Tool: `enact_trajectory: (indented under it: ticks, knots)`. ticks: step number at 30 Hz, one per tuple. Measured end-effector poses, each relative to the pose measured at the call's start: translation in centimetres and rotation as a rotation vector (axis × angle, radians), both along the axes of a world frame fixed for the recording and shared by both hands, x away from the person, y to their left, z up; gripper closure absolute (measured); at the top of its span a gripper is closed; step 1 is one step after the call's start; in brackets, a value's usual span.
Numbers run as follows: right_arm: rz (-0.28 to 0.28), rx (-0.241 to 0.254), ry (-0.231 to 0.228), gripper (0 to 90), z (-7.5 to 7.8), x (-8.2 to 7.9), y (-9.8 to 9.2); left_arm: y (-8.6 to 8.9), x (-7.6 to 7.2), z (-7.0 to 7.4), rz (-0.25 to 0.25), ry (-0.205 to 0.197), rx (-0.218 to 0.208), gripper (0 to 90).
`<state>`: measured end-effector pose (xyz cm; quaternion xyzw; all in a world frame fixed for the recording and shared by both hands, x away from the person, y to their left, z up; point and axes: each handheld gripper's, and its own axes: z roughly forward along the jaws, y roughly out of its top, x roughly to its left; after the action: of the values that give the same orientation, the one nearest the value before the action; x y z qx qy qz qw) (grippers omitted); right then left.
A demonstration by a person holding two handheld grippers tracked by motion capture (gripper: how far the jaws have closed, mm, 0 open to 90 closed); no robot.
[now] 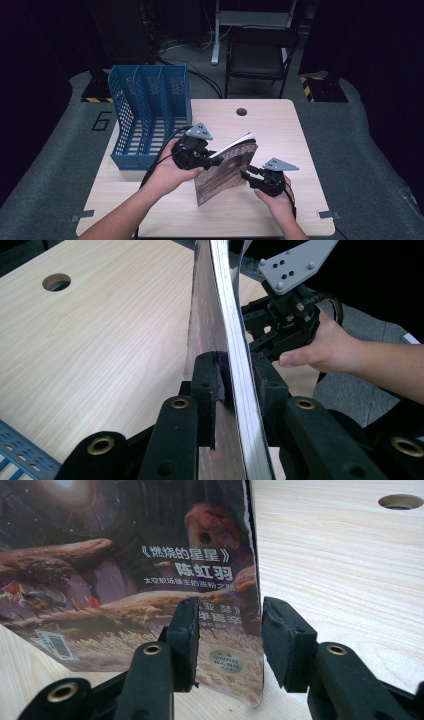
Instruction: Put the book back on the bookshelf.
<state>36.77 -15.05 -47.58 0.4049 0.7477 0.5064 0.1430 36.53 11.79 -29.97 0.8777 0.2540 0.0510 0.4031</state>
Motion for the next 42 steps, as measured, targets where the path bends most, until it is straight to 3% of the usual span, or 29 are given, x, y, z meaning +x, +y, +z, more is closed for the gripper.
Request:
enact_trajectory:
  ticks: [20, 34, 42]
  knots:
    - [-0.002, 0.005, -0.002, 59.0, 0.0, 0.1, 0.1, -1.9, 1.5, 0.8, 0.005, 0.033, 0.088, 76.5]
    - [-0.005, 0.007, -0.003, 58.9, 0.0, 0.1, 0.1, -2.8, 2.4, 0.8, 0.025, 0.049, 0.111, 77.6]
    - [-0.005, 0.007, -0.005, 58.9, 0.0, 0.1, 0.1, -3.1, 2.5, 0.8, 0.025, 0.035, 0.118, 78.0]
